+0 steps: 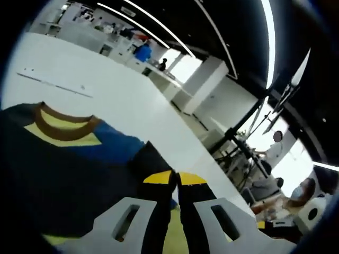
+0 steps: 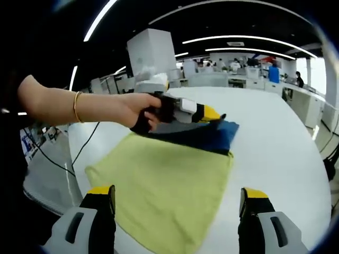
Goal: Fold the garment on the visible template until the final outline fits inside the template.
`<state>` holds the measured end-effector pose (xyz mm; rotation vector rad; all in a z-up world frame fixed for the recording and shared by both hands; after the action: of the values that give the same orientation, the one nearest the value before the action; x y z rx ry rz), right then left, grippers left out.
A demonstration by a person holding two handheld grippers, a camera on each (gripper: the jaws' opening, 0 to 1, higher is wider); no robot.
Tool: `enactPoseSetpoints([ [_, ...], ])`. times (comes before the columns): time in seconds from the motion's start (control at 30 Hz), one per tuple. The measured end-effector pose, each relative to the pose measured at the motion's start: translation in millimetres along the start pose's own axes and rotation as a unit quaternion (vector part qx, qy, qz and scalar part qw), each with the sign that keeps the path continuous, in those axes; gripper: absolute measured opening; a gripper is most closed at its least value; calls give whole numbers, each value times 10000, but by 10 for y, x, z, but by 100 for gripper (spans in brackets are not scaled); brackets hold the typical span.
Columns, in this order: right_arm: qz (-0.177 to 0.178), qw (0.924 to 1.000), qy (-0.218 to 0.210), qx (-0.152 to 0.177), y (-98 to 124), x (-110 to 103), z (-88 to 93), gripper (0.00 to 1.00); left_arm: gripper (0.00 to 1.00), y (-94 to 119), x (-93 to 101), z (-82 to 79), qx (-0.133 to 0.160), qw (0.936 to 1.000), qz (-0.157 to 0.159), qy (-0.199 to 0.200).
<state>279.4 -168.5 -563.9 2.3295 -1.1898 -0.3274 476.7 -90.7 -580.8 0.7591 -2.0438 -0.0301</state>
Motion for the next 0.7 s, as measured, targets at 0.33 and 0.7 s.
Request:
enactPoseSetpoints([
  [0.33, -246, 9997, 39, -9, -13, -12, -19, 98, 43, 120, 89, -57, -107, 9906, 99, -1363],
  [0.7, -737, 9969, 276, -28, -10, 7, -163, 99, 73, 488, 131, -206, -235, 9720, 149, -2332],
])
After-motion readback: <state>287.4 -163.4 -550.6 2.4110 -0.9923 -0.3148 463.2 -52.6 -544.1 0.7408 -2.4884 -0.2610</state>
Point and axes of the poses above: the point that each gripper's makers call its tool centre point, and the gripper's own axes: y roughly backward along the fingers, x roughly to its right, z roughly out of its underside, the point moved 7 cm from there along y, roughly backward along the fingers, and after that the axes turned 13 degrees about y, right-handed, at the moved point
